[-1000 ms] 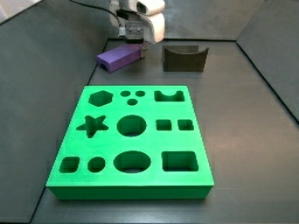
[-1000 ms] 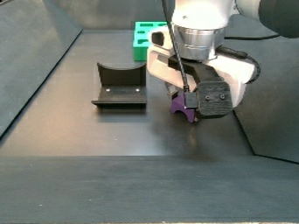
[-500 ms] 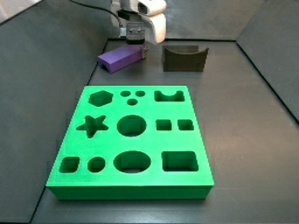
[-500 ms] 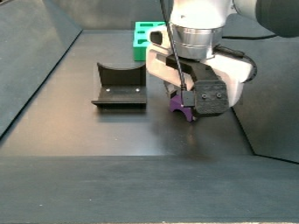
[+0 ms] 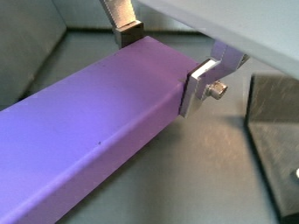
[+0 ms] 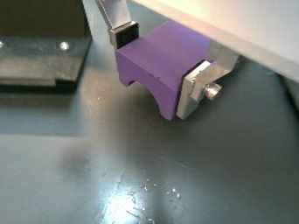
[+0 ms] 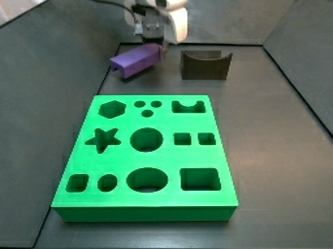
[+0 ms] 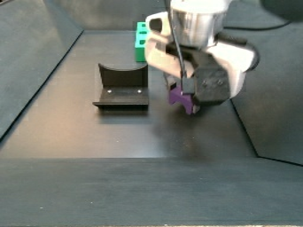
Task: Pick up the arch object. Move up. Place the arch object on the fixture. Regrasp the arch object. Rotate the arch object. Move to above the board. Insert the arch object.
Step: Move up, then place the arch object on the fixture.
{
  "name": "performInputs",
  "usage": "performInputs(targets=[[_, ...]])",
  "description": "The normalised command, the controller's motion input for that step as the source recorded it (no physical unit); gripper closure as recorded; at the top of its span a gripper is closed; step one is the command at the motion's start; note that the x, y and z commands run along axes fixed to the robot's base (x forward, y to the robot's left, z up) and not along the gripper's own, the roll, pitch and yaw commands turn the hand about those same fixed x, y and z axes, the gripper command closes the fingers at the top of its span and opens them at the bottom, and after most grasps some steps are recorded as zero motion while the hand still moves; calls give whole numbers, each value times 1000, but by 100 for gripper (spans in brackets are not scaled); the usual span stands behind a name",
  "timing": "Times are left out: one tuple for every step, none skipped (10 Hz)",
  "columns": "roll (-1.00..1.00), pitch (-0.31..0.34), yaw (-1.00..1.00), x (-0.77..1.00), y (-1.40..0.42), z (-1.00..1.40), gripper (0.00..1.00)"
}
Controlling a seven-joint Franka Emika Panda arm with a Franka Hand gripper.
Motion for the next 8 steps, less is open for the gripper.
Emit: performInputs(targets=[[14, 51, -39, -28, 39, 494, 100], [15, 54, -39, -25, 24, 396, 100], [26, 51, -34, -21, 15, 192, 100], [0, 0, 0, 0, 0, 1000, 100], [3, -1, 2, 5, -3, 1000, 100], [3, 20, 0, -10, -4, 1000, 100], [11, 29, -4, -16, 0, 1000, 100], [19, 33, -9, -21, 1, 1000, 100]])
